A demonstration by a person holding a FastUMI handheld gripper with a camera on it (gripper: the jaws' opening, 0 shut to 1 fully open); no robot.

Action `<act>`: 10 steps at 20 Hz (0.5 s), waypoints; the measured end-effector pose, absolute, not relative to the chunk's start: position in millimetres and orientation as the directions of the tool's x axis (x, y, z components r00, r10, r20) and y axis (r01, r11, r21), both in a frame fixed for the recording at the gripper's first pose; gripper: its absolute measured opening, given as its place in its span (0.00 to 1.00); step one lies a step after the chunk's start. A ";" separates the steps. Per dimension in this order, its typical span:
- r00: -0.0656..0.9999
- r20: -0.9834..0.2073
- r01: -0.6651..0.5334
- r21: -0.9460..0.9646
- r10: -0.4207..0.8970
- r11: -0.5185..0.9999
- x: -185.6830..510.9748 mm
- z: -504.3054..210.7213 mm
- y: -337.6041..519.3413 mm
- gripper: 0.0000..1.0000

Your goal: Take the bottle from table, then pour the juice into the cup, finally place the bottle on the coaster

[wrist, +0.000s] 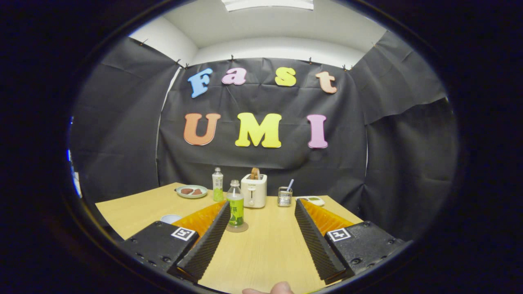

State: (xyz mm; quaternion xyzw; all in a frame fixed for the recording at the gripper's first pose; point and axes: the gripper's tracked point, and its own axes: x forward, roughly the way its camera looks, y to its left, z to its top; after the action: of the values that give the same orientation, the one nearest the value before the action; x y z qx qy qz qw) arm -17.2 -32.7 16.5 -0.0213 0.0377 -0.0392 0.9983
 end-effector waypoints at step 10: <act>0.994 -0.072 0.084 -0.055 -0.088 0.995 -34.9 5.4 -12.0 1.00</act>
State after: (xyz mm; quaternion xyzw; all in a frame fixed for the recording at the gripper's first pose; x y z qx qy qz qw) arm -34.9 -12.0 5.4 -0.0258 0.0370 -0.0429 0.9981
